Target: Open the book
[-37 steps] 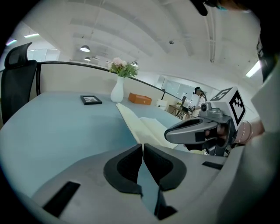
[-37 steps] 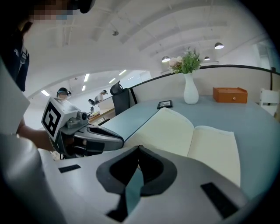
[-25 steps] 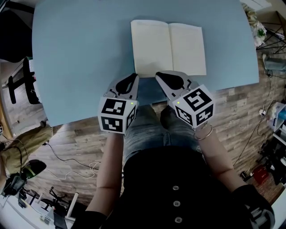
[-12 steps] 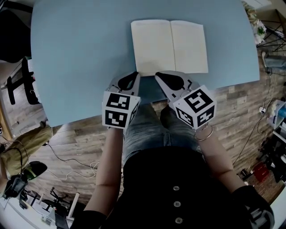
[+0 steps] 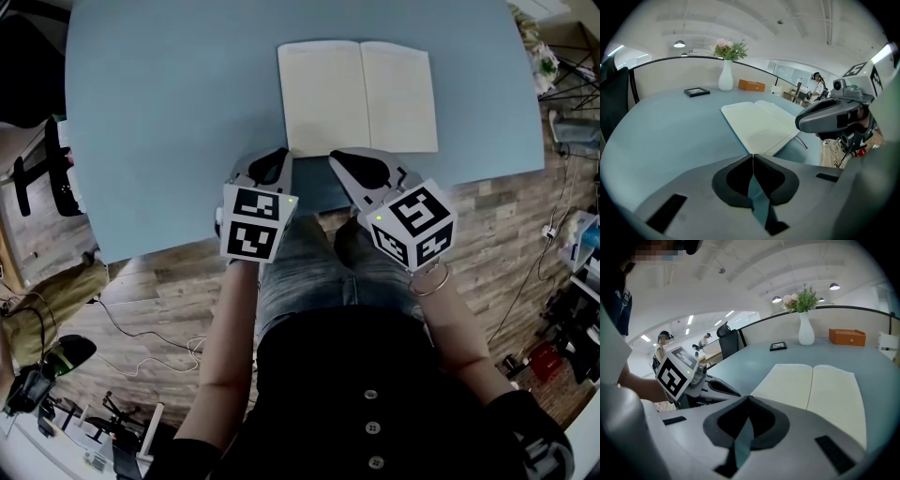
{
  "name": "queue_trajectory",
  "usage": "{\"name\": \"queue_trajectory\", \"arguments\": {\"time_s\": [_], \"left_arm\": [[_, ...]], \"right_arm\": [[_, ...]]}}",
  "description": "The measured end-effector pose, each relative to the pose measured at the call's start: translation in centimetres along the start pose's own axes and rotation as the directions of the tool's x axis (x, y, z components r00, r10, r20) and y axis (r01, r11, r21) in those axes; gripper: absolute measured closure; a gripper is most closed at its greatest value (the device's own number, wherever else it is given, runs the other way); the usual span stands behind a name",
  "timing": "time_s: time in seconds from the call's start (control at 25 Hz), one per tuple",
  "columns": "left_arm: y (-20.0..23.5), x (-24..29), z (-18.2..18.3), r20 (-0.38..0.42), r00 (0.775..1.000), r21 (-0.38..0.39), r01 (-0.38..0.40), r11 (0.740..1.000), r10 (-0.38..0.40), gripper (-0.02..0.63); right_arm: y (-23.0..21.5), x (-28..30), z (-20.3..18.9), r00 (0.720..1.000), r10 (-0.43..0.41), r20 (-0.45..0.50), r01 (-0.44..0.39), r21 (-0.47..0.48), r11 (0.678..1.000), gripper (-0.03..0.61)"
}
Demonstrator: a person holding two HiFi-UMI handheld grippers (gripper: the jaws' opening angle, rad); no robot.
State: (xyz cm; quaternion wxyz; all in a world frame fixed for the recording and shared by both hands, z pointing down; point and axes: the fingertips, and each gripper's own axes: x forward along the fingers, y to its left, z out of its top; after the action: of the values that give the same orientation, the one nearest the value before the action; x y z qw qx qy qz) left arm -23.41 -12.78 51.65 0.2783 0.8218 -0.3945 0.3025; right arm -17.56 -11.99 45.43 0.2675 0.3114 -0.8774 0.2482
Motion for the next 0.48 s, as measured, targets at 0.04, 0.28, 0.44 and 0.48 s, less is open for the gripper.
{"name": "queue_trajectory", "arguments": {"time_s": [0.04, 0.28, 0.44, 0.48], "left_arm": [[0.13, -0.12, -0.07, 0.000, 1.000, 0.001, -0.004, 1.000, 0.004, 0.600], [0.17, -0.72, 0.24, 0.022, 1.000, -0.011, -0.003, 1.000, 0.003, 0.598], [-0.26, -0.65, 0.44, 0.030, 1.000, -0.017, 0.007, 1.000, -0.006, 0.598], [-0.45, -0.62, 0.51, 0.028, 1.000, -0.013, 0.007, 1.000, -0.007, 0.598]], "right_arm": [[-0.05, -0.03, 0.03, 1.000, -0.003, 0.001, 0.003, 0.001, 1.000, 0.577], [-0.47, -0.45, 0.02, 1.000, -0.010, 0.002, 0.010, -0.002, 1.000, 0.577], [-0.63, -0.74, 0.22, 1.000, -0.008, 0.009, 0.008, -0.008, 1.000, 0.577], [-0.62, -0.83, 0.25, 1.000, -0.005, 0.010, 0.005, -0.011, 1.000, 0.577]]}}
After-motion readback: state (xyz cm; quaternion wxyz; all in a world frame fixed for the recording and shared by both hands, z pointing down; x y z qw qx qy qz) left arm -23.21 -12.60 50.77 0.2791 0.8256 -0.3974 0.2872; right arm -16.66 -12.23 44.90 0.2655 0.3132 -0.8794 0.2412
